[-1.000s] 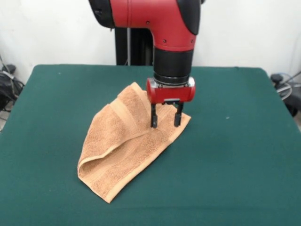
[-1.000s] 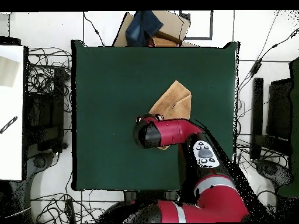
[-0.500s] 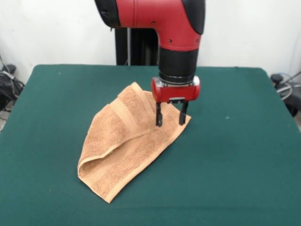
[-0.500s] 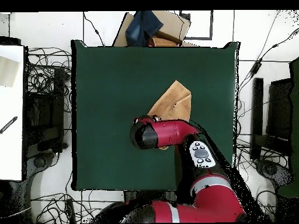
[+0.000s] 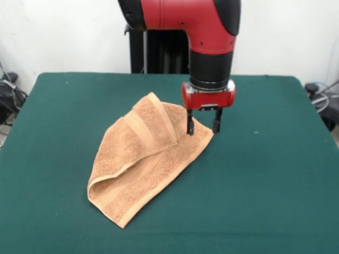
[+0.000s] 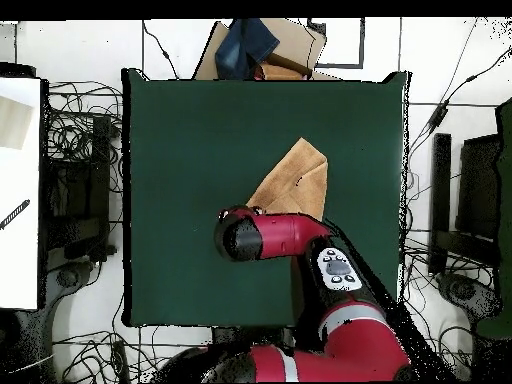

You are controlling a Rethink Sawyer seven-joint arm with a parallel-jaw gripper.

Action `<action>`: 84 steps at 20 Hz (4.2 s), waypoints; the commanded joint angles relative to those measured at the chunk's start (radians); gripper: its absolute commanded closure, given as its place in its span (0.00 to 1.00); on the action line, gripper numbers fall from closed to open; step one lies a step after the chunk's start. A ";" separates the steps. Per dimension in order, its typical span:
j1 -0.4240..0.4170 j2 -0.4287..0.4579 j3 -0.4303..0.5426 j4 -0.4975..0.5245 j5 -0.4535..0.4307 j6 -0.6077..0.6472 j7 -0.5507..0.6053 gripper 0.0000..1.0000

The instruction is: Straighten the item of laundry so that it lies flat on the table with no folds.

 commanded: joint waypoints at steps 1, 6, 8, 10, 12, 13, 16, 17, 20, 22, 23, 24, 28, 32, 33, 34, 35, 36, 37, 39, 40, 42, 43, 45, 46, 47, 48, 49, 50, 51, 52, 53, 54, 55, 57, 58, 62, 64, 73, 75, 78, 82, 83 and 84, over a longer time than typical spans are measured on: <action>0.046 -0.006 -0.027 0.096 0.078 -0.013 0.245 0.00; 0.047 -0.018 -0.038 0.095 0.076 -0.018 0.215 0.00; 0.029 -0.029 -0.032 0.092 0.070 0.002 0.191 0.00; 0.016 -0.020 -0.027 0.091 0.062 -0.002 0.179 0.00; 0.016 -0.007 -0.029 0.089 0.057 -0.021 0.183 0.00; 0.018 0.002 -0.029 0.085 0.058 -0.030 0.186 0.00; 0.009 0.028 -0.017 0.065 0.052 -0.048 0.178 0.00; -0.008 0.043 -0.004 0.054 0.047 -0.046 0.162 0.00; -0.023 0.072 -0.001 0.022 0.030 -0.055 0.140 0.00; -0.022 0.094 -0.005 0.001 0.023 -0.065 0.134 0.00; -0.017 0.110 -0.008 -0.016 0.020 -0.067 0.130 0.00; -0.013 0.120 -0.010 -0.026 0.018 -0.070 0.130 0.00; 0.039 0.158 -0.047 -0.063 0.011 -0.103 0.145 0.00; 0.098 0.196 -0.085 -0.077 0.027 -0.141 0.176 0.00; 0.123 0.204 -0.102 -0.081 0.039 -0.148 0.190 0.00; 0.142 0.208 -0.116 -0.084 0.047 -0.154 0.197 0.00; 0.168 0.219 -0.135 -0.093 0.060 -0.168 0.212 0.00; 0.177 0.232 -0.141 -0.099 0.068 -0.181 0.216 0.00; 0.186 0.245 -0.146 -0.105 0.075 -0.195 0.219 0.00; 0.193 0.264 -0.149 -0.113 0.085 -0.215 0.224 0.00; 0.195 0.268 -0.150 -0.116 0.088 -0.220 0.223 0.00; 0.190 0.270 -0.144 -0.112 0.090 -0.239 0.211 1.00; 0.185 0.270 -0.139 -0.107 0.089 -0.252 0.213 1.00; 0.173 0.269 -0.128 -0.097 0.086 -0.280 0.216 1.00; 0.176 0.267 -0.129 -0.095 0.091 -0.272 0.217 1.00; 0.185 0.264 -0.135 -0.093 0.100 -0.263 0.222 1.00; 0.187 0.263 -0.137 -0.092 0.104 -0.260 0.224 1.00; 0.187 0.260 -0.136 -0.089 0.105 -0.260 0.224 1.00; 0.187 0.257 -0.136 -0.087 0.106 -0.259 0.225 1.00; 0.187 0.251 -0.136 -0.083 0.109 -0.257 0.226 1.00; 0.187 0.247 -0.135 -0.081 0.111 -0.255 0.226 1.00; 0.189 0.246 -0.135 -0.076 0.116 -0.258 0.232 1.00; 0.190 0.244 -0.134 -0.072 0.120 -0.261 0.236 1.00; 0.193 0.235 -0.130 -0.062 0.128 -0.259 0.244 1.00; 0.195 0.209 -0.112 -0.031 0.148 -0.248 0.261 1.00; 0.194 0.200 -0.100 -0.017 0.156 -0.246 0.267 1.00; 0.220 0.153 -0.070 0.050 0.227 -0.241 0.322 1.00; 0.265 0.123 -0.096 0.069 0.267 -0.231 0.344 1.00; 0.314 0.053 -0.073 0.081 0.378 -0.155 0.299 1.00; 0.317 0.042 -0.069 0.087 0.395 -0.143 0.293 1.00; 0.325 0.022 -0.065 0.097 0.424 -0.119 0.293 1.00; 0.321 -0.014 -0.040 0.120 0.459 -0.095 0.293 1.00; 0.322 -0.016 -0.033 0.128 0.472 -0.106 0.302 1.00; 0.330 -0.016 -0.034 0.131 0.484 -0.114 0.308 1.00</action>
